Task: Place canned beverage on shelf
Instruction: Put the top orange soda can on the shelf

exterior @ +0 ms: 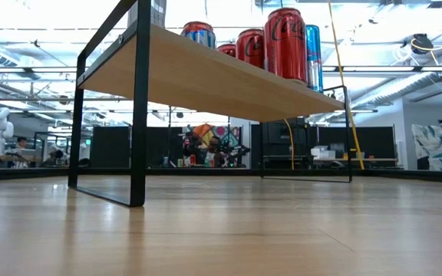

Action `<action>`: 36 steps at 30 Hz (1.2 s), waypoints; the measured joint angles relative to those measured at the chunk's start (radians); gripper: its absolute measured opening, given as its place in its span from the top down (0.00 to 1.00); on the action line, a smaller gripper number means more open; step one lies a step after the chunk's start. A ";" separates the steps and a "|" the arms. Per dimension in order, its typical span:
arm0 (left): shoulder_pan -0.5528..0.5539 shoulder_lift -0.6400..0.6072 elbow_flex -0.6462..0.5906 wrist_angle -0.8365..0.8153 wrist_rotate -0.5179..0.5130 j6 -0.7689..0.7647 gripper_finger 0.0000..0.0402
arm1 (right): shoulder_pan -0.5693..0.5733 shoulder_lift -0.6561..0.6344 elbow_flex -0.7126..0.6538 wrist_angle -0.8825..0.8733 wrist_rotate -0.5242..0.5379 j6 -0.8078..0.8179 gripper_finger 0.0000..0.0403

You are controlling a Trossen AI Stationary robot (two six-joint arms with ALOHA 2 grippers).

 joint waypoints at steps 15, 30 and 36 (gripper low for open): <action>0.022 -0.093 -0.001 -0.004 0.182 0.202 0.03 | -0.002 -0.001 0.002 0.332 -0.108 -0.109 0.32; -0.023 0.029 -0.002 0.160 0.262 0.191 0.03 | -0.008 0.036 0.003 0.450 -0.129 -0.106 0.32; -0.031 0.039 -0.002 0.180 0.254 0.192 0.04 | -0.017 0.040 0.003 0.453 -0.124 -0.106 0.32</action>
